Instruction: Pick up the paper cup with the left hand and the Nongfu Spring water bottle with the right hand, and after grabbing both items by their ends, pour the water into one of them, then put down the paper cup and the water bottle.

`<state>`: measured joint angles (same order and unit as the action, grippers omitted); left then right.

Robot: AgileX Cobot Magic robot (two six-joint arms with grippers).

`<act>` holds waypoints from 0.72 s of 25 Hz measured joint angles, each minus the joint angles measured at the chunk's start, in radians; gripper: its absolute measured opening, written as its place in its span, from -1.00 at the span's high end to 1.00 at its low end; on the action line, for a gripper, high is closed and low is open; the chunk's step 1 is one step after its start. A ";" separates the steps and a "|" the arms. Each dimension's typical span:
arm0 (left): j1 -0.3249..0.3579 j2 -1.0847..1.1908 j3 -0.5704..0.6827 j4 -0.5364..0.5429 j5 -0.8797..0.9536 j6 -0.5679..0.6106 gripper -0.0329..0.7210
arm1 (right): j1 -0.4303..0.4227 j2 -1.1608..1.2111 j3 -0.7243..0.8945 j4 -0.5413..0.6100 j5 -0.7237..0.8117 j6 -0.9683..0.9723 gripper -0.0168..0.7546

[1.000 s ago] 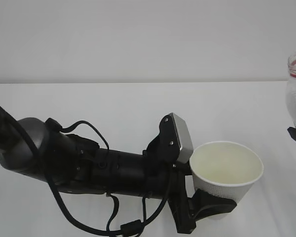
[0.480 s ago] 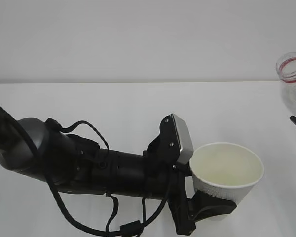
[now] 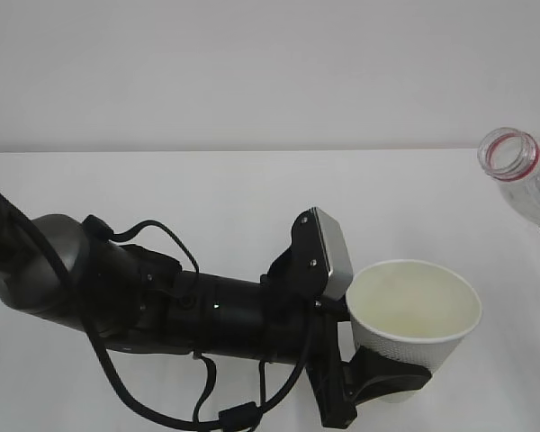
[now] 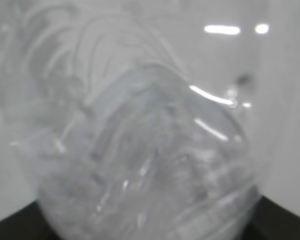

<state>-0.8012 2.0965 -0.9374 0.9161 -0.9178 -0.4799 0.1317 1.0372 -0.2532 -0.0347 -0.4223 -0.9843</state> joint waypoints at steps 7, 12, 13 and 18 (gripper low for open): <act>0.000 0.000 0.000 0.000 0.000 0.000 -0.47 | 0.000 0.000 0.000 0.000 -0.003 -0.066 -0.22; 0.000 0.000 0.000 0.024 0.000 0.000 -0.47 | 0.000 0.000 0.000 0.000 -0.005 -0.097 -0.22; 0.000 0.000 0.000 0.033 0.000 0.000 -0.47 | 0.000 0.000 0.000 0.000 -0.005 -0.099 -0.22; 0.000 0.000 0.000 0.039 0.000 0.000 -0.47 | 0.000 0.000 0.000 0.000 -0.005 -0.111 -0.22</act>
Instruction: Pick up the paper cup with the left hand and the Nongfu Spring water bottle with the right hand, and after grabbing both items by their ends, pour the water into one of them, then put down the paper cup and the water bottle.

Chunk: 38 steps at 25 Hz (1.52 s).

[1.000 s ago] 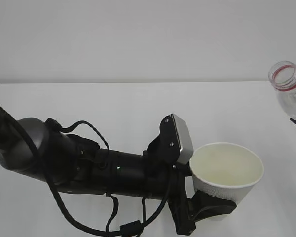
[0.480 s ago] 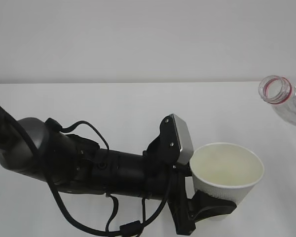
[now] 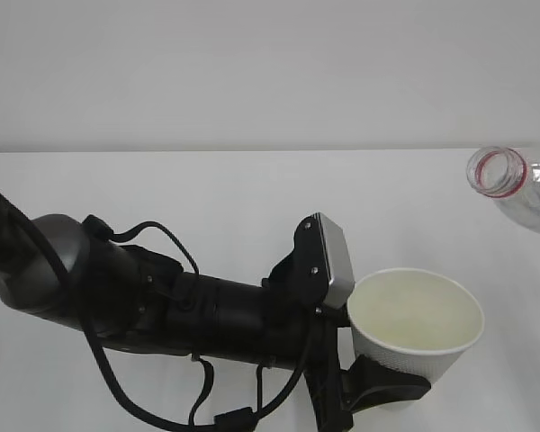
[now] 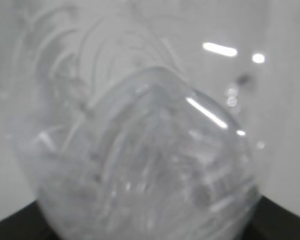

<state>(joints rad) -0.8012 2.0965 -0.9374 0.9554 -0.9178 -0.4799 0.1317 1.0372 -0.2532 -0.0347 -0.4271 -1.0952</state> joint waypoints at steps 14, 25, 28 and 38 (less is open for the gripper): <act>0.000 0.000 0.000 -0.003 0.006 0.000 -0.47 | 0.000 0.000 0.000 0.000 0.000 -0.016 -0.22; 0.000 0.000 0.000 -0.011 0.019 0.000 -0.47 | 0.000 0.000 0.000 0.000 0.000 -0.024 -0.22; 0.000 0.000 0.000 -0.011 0.018 0.000 -0.47 | 0.000 0.000 0.000 0.000 0.000 -0.045 -0.22; 0.000 0.000 0.000 -0.011 0.020 0.000 -0.47 | 0.000 0.000 0.000 0.000 -0.003 -0.090 -0.22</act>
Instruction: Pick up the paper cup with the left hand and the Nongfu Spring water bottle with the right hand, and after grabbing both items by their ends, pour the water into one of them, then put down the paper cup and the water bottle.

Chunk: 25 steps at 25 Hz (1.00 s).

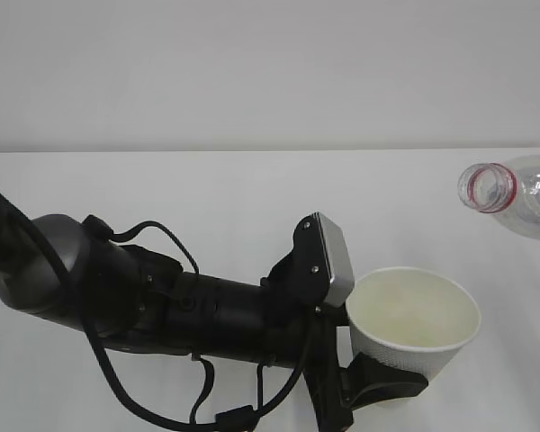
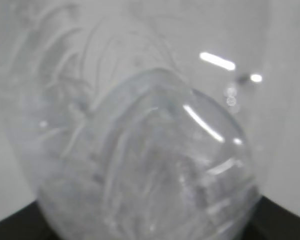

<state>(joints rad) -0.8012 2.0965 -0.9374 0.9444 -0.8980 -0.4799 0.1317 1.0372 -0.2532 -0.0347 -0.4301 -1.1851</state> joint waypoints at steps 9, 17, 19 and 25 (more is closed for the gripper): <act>0.000 0.000 0.000 0.000 0.000 0.000 -0.47 | 0.000 0.000 0.000 0.000 -0.002 -0.057 -0.22; 0.000 0.000 0.000 0.000 0.000 0.000 -0.47 | 0.000 0.000 0.000 0.000 -0.002 -0.086 -0.22; 0.000 0.000 0.000 0.000 0.000 0.000 -0.47 | 0.000 0.000 0.000 0.000 -0.002 -0.090 -0.22; 0.000 0.000 0.000 0.000 0.000 0.000 -0.47 | 0.000 0.000 0.000 0.004 -0.004 -0.110 -0.22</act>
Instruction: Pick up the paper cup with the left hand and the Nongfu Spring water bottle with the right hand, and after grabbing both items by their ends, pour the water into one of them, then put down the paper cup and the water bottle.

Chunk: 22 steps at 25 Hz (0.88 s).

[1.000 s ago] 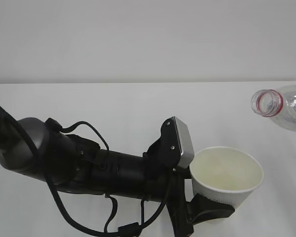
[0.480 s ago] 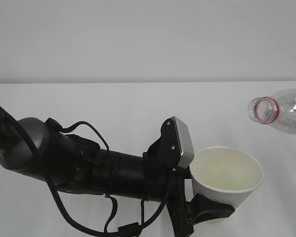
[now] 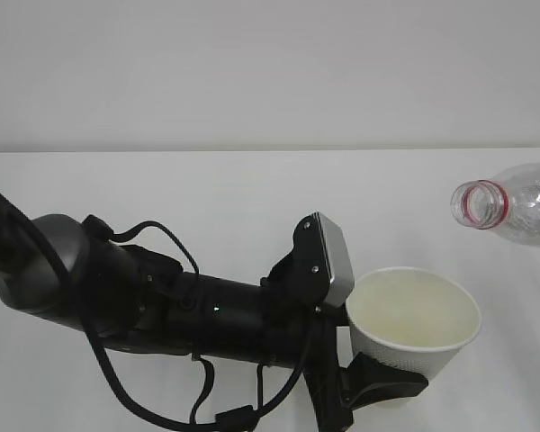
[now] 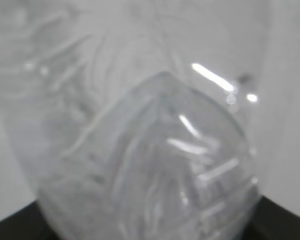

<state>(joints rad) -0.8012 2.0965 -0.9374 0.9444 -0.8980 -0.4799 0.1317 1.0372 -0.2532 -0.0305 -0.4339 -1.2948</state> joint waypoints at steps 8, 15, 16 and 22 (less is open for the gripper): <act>0.000 0.000 0.000 0.000 0.000 0.000 -0.46 | 0.000 0.000 0.000 0.060 -0.001 -0.081 -0.22; 0.000 0.000 0.000 0.000 0.000 0.000 -0.46 | 0.000 0.000 0.000 0.070 -0.020 -0.108 -0.22; 0.000 0.000 0.000 0.000 0.000 0.000 -0.46 | 0.000 0.000 0.000 0.070 -0.020 -0.109 -0.22; 0.000 0.000 0.000 0.000 0.000 0.000 -0.46 | 0.000 0.000 0.000 0.075 -0.022 -0.141 -0.22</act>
<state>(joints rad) -0.8012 2.0965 -0.9374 0.9444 -0.8980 -0.4799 0.1317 1.0372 -0.2532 0.0440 -0.4557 -1.4356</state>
